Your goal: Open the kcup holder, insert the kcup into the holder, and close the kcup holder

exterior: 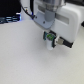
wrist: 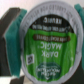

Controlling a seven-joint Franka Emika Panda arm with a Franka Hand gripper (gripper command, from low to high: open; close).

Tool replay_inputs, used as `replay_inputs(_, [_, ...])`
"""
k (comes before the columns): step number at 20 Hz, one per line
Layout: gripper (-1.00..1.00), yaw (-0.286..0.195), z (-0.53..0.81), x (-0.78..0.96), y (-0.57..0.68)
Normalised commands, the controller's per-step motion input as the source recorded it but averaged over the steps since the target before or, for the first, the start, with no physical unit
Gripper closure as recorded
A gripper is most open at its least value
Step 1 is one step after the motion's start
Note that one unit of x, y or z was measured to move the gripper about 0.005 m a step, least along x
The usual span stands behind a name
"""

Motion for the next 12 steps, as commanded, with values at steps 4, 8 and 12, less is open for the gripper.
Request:
replay_inputs(4, [1.00,0.079,0.38,-0.19,0.39])
replay_inputs(8, [1.00,0.043,0.11,-0.19,0.12])
replay_inputs(12, [1.00,0.066,0.22,-0.21,0.18])
